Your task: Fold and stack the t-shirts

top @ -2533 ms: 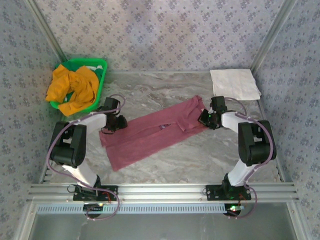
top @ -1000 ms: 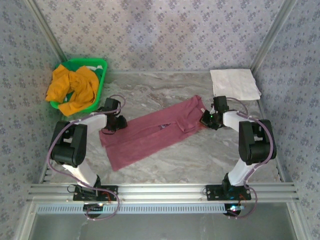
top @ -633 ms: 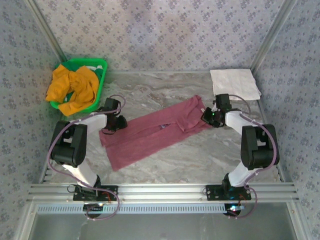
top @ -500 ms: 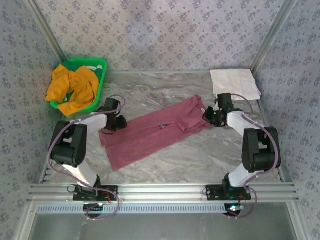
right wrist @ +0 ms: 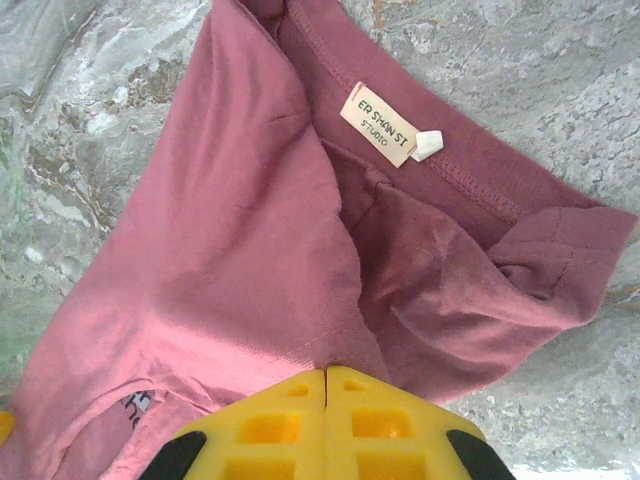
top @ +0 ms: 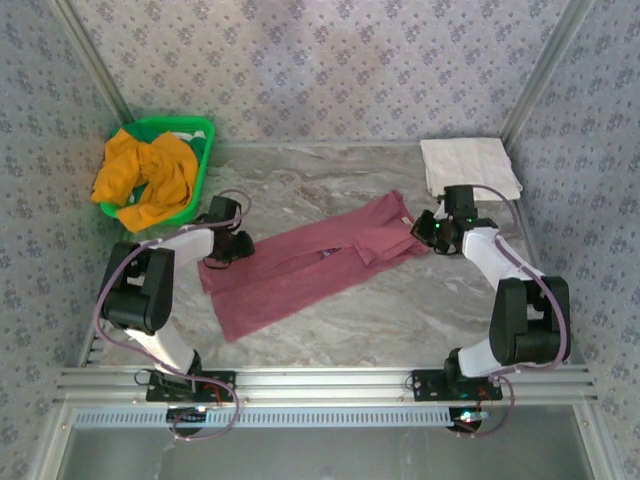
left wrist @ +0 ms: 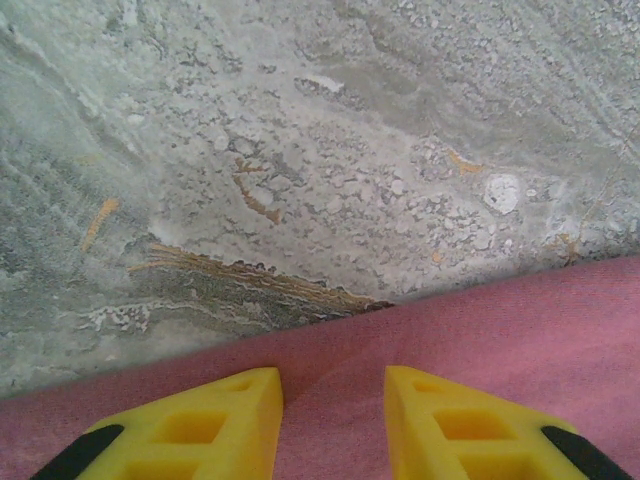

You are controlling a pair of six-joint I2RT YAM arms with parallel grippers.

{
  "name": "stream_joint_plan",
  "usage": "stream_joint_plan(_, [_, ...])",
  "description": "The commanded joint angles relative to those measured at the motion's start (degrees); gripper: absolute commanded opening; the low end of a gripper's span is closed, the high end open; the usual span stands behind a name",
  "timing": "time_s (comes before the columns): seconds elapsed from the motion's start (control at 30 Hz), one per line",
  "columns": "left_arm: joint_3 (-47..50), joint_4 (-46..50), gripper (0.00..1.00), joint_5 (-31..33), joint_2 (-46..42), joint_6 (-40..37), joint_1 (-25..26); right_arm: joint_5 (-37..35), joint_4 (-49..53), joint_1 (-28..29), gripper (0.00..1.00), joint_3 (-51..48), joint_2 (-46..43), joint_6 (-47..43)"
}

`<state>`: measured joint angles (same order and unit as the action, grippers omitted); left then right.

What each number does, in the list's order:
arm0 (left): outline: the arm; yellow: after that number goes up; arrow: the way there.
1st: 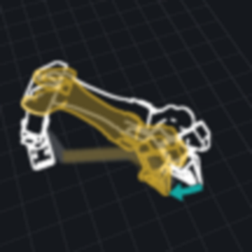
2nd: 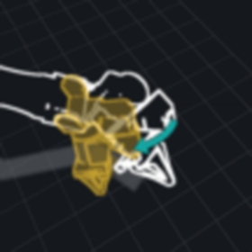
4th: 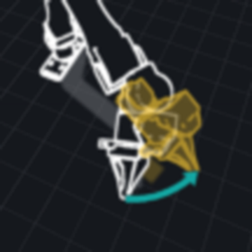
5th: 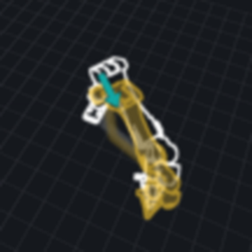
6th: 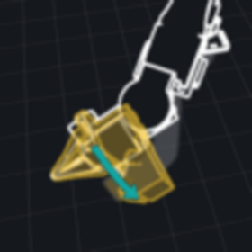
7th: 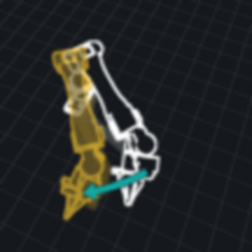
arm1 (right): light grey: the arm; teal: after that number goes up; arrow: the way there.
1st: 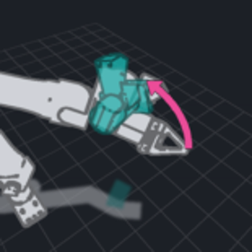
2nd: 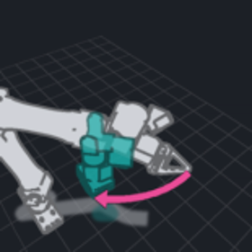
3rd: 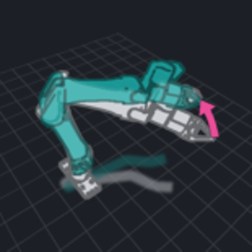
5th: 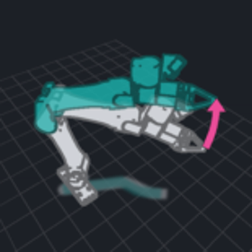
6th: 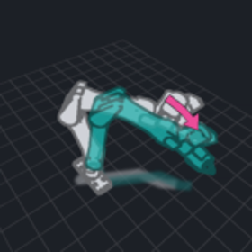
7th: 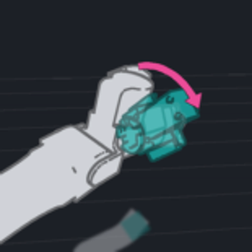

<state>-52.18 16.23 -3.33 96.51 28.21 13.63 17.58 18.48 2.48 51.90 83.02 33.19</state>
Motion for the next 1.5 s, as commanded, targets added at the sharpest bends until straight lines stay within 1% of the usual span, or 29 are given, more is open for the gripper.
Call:
stream_joint_plan(0.0, [0.76, 0.47, 0.33, 1.70, 1.05, 0.88, -0.16, -0.07, 2.78, -0.47, 0.00, -1.19, -2.23, 0.41])
stream_joint_plan(0.17, [0.86, 0.38, 0.33, 1.63, 1.30, 0.97, -0.44, -0.33, 2.92, -0.64, 0.00, -3.22, -3.44, 1.79])
stream_joint_plan(0.33, [0.86, 0.00, 0.33, 1.18, 1.84, 1.06, -0.53, -1.78, 0.21, -1.27, 0.00, -5.23, 1.25, 1.03])
stream_joint_plan(0.43, [0.77, 0.18, 0.33, 0.94, 1.52, 1.06, -0.53, -2.26, -1.76, -1.27, 0.06, -5.65, 5.60, 0.62])
stream_joint_plan(0.5, [0.85, 0.34, 0.33, 1.16, 1.02, 0.96, -0.53, -3.24, -2.77, -1.17, 0.14, -5.55, 7.89, 0.09])
stream_joint_plan(0.57, [0.94, 0.46, 0.34, 1.35, 0.62, 0.89, -0.62, -3.17, -2.99, -1.27, 0.20, -4.79, 9.46, -0.31])
stream_joint_plan(0.67, [0.78, 0.86, 0.34, 1.31, 0.43, 0.71, -0.69, -3.89, -2.54, -1.04, 0.24, -3.40, 9.36, -1.03])
stream_joint_plan(0.73, [0.77, 0.91, 0.34, 1.26, 0.36, 0.62, -0.71, -5.29, -1.93, -1.02, 0.30, -2.56, 7.71, -1.44])
stream_joint_plan(0.8, [0.67, 0.86, 0.35, 1.18, 0.35, 0.69, -0.71, -7.30, -1.13, -0.35, 0.33, -1.66, 5.27, -1.79])
stream_joint_plan(0.93, [0.42, 0.90, 0.35, 0.97, 0.25, 0.80, -0.71, -10.51, 0.30, 4.34, 0.35, 0.30, 0.11, -3.62])
stream_joint_plan(1.03, [0.33, 0.80, 0.36, 0.81, 0.43, 0.96, -0.72, -8.93, 0.82, 8.81, 0.35, 1.41, -0.89, -3.41])
stream_joint_plan(1.13, [0.33, 0.48, 0.36, 0.28, 0.76, 1.06, -0.71, -5.36, 0.12, 13.74, 0.34, 1.57, 1.32, -2.86])
stream_joint_plan(1.2, [0.24, 0.56, 0.36, 0.18, 0.87, 1.07, -0.62, -4.57, -0.78, 17.15, 0.34, 1.69, 3.12, -5.07])
stream_joint_plan(1.27, [0.24, 0.56, 0.36, 0.11, 0.87, 0.98, -0.71, -6.87, 0.28, 20.35, 0.34, 2.77, 5.15, -7.74])
stream_joint_plan(1.4, [0.09, 1.05, 0.36, 0.02, 0.87, 0.62, -0.70, -9.72, 3.68, 23.73, 0.36, 6.11, 10.07, -12.39])
stream_joint_plan(1.47, [0.06, 1.20, 0.36, 0.21, 0.70, 0.56, -0.70, -12.27, 5.73, 25.16, 0.39, 8.13, 12.16, -14.05])
